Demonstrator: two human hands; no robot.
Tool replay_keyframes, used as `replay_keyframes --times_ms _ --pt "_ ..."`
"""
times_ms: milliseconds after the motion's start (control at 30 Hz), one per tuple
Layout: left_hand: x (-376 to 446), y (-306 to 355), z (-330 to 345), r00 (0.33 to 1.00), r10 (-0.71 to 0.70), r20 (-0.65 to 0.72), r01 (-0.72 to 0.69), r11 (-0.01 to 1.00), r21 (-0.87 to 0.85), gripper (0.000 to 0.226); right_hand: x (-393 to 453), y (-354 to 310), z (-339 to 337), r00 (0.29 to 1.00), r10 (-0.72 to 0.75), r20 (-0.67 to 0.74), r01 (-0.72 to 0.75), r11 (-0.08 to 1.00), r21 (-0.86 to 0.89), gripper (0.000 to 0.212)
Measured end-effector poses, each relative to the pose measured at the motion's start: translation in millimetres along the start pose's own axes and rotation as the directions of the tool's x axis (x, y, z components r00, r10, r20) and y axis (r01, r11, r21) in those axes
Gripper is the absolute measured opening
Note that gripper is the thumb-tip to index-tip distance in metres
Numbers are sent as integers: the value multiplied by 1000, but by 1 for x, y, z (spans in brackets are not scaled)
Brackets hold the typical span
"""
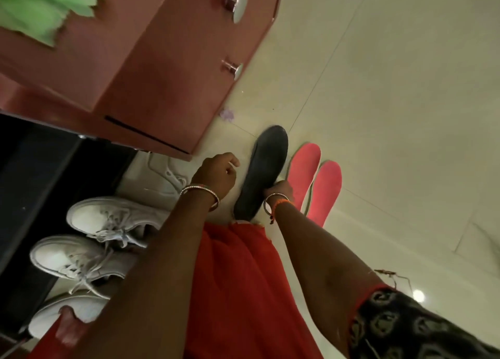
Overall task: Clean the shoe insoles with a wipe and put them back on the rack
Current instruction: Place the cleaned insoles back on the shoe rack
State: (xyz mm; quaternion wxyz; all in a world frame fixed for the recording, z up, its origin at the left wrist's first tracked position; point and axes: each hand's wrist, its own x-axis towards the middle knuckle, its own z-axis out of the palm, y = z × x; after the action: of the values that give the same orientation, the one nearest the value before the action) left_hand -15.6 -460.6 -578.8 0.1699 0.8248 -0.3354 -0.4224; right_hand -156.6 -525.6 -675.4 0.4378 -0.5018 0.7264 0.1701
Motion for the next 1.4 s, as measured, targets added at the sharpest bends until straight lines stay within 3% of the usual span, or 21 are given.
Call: replay_keyframes --times_ms 100,200,400,500,600,700,800,833,900,967,1033,1133,1267,1400 --pt "-12 9 -6 999 42 -1 -42 998 -53 25 -10 -8 -5 997 -65 -47 71 986 150 27" --pt "-33 19 -19 997 78 -27 -81 991 -110 28 -38 -13 -22 967 -172 -188 224 927 300 17" --pt "-100 44 -55 973 -44 -226 -44 926 -374 19 -118 -31 -78 843 -332 -423 505 758 413 9" --pt "-138 60 -81 962 -60 -268 -50 921 -386 17 -176 -57 -106 808 -326 -491 567 657 497 15" --pt "-187 75 -94 975 -71 -211 -28 901 -433 25 -250 -64 -123 819 -298 -491 574 456 680 23" --pt "-239 83 -98 964 -58 -259 -71 885 -460 42 -319 -61 -125 771 -447 -453 594 252 764 13" --pt "-293 81 -102 854 -75 -514 -266 788 -556 42 -382 -49 -125 663 -625 -412 594 104 798 9" --pt "-311 82 -104 809 -101 -579 -326 743 -585 32 -395 -45 -123 620 -680 -392 605 96 790 12" --pt "-344 80 -108 675 -197 -711 -442 663 -604 32 -427 -35 -115 498 -813 -302 648 117 752 10" --pt "-371 78 -112 565 -309 -765 -551 548 -629 27 -455 -28 -103 363 -910 -199 708 131 693 11" --pt "-390 79 -119 477 -418 -773 -635 444 -632 18 -480 -25 -94 271 -954 -130 776 136 616 18" --pt "-413 71 -131 359 -575 -735 -705 350 -617 17 -511 -16 -76 217 -976 -20 813 169 558 19" --pt "-429 41 -141 321 -718 -618 -737 220 -638 16 -530 -6 -41 178 -963 202 813 259 522 21" --pt "-446 3 -158 307 -740 -599 -762 186 -620 16 -547 -17 -9 122 -946 299 800 272 534 21"
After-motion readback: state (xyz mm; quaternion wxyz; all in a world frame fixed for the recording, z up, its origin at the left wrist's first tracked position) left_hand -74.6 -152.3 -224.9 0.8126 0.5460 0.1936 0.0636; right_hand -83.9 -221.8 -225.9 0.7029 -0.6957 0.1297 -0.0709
